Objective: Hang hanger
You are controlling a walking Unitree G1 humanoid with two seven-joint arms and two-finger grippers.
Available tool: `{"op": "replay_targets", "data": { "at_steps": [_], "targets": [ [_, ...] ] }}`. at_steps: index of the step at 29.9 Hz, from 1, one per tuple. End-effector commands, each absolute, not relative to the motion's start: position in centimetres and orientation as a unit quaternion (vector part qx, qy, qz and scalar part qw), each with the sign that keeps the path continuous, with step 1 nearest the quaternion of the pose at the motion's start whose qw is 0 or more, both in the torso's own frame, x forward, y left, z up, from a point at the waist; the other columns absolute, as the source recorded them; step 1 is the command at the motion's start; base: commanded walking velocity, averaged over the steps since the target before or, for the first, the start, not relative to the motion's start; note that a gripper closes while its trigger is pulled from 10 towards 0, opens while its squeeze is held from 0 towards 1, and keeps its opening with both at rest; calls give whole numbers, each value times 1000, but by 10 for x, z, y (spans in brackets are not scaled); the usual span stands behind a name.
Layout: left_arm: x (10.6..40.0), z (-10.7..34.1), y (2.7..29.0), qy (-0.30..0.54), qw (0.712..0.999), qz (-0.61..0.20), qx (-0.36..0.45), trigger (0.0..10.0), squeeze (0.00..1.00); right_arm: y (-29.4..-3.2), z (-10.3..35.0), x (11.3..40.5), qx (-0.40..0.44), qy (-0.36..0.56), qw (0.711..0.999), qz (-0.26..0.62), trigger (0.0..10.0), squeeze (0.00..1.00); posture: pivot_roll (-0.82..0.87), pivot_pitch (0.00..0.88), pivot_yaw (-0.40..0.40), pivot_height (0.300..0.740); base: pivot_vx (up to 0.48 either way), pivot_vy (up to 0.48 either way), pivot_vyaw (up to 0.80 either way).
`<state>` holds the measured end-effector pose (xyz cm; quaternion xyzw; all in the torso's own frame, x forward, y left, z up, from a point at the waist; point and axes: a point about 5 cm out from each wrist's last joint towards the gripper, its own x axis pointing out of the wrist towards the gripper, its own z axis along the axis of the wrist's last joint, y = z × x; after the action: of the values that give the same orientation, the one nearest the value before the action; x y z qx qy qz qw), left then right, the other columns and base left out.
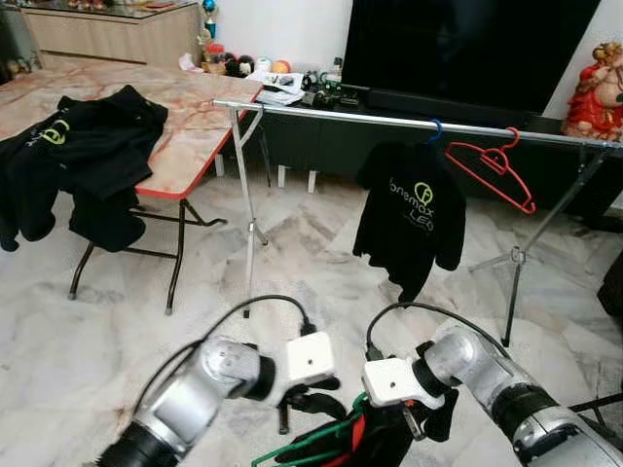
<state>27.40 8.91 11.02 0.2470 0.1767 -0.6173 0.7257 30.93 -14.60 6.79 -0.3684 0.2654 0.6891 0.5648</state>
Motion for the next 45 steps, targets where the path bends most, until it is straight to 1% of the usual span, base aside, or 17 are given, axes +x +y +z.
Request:
{"op": "replay_targets", "data": {
  "at_steps": [1,3,4,5,7,8,17,18,19,20,21,22,23,27,34,41,45],
  "targets": [
    [273,118,96,168,727,-617,249,10000,1000,-159,74,316,-367,270,600,657,0,0,188,0,-104,740,0,0,0],
    [273,118,103,173,731,-611,251,10000,1000,-165,75,318,-367,273,617,640,0,0,188,0,-104,740,0,0,0],
    [273,117,111,181,735,-602,254,10000,1000,-173,76,321,-366,275,643,614,0,0,190,0,-103,740,0,0,0],
    [273,113,125,194,749,-582,252,10000,1000,-187,77,327,-368,275,691,558,0,0,189,0,-101,740,0,0,0],
    [273,112,129,199,753,-575,250,10000,1000,-191,78,329,-369,274,707,537,0,0,188,0,-100,740,0,0,0],
    [272,108,140,207,764,-558,249,10000,1000,-204,76,331,-369,280,739,488,0,0,185,0,-97,740,0,0,0],
    [271,107,146,211,768,-551,248,10000,1000,-210,75,332,-373,282,756,459,0,0,185,0,-97,740,0,0,0],
    [283,99,165,207,826,-467,238,10000,851,-225,66,330,-338,287,816,370,0,0,157,0,-70,740,0,0,0],
    [283,99,165,207,826,-467,238,10000,851,-225,66,330,-338,287,816,370,0,0,157,0,-70,740,0,0,0],
    [290,47,230,264,931,-166,187,10000,0,-252,19,297,-176,318,923,129,0,0,146,0,-46,740,0,0,0],
    [279,27,248,293,937,-78,173,10000,0,-259,2,280,-124,340,931,49,0,0,146,0,-41,740,0,0,0],
    [279,27,248,293,937,-78,173,10000,0,-259,2,280,-124,340,931,49,0,0,146,0,-41,740,0,0,0],
    [263,6,258,334,929,-26,155,10000,0,-259,-17,261,-69,367,928,-2,0,0,144,0,-38,740,0,0,0],
    [242,-16,260,374,917,-6,138,10000,0,-252,-35,241,-20,392,919,-20,0,0,147,0,-24,740,0,0,0],
    [222,-39,252,386,917,26,95,10000,0,-244,-44,232,-8,398,917,-34,0,0,147,0,-23,740,0,0,0],
    [190,-64,252,437,894,83,49,10000,0,-240,-62,206,2,430,900,-73,0,0,155,0,-26,740,0,0,0],
    [168,-77,249,471,876,88,49,10000,0,-237,-75,183,66,446,883,-132,0,0,151,0,-16,740,0,0,0]
  ]
}}
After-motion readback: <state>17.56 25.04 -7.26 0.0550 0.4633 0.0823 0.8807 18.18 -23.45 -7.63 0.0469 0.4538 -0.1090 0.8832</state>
